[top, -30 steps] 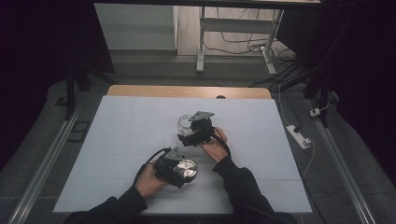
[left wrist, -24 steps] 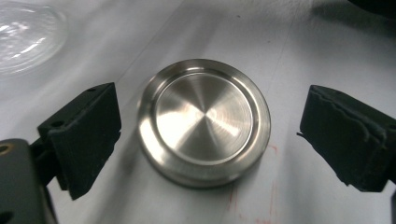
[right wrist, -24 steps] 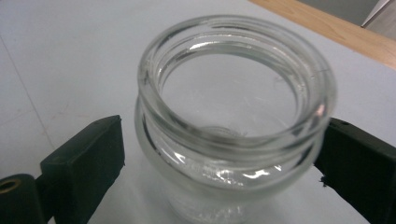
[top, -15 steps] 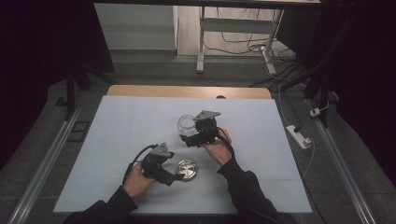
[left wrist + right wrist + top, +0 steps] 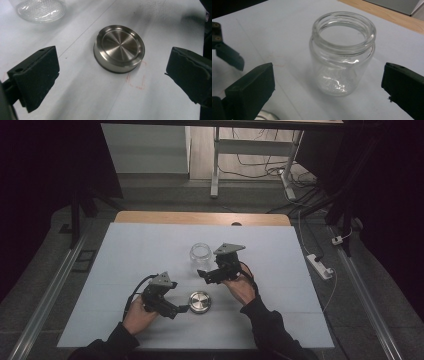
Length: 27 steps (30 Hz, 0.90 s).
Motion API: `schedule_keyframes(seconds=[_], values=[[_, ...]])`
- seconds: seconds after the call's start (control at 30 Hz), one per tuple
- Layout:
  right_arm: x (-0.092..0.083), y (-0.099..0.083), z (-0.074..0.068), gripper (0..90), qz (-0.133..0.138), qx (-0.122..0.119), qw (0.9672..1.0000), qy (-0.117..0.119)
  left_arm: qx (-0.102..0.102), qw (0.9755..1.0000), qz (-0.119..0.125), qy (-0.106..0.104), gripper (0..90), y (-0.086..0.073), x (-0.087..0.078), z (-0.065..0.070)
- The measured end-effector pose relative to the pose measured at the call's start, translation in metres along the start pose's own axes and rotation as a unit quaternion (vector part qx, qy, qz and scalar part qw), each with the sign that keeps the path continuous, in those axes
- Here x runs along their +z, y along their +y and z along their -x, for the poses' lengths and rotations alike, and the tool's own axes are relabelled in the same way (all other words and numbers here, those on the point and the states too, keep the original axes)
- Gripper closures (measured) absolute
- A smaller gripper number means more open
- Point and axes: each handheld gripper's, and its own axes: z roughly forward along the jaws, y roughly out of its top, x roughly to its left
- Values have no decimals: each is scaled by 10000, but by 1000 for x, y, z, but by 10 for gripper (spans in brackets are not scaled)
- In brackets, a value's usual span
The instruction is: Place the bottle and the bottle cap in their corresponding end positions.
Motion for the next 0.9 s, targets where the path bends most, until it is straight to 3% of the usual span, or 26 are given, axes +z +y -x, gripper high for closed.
schedule_keyframes(seconds=[0.23,0.47,0.9], values=[[-11,-4,-12,0,-55,-81,9998,182,-9,10000,8,59,0,-9,-14,2],[-23,-7,-21,0,-23,-93,9995,297,-150,9998,74,81,0,-22,-29,2],[-55,-26,-25,0,51,-57,9997,252,-291,9991,218,225,0,-42,-58,8]])
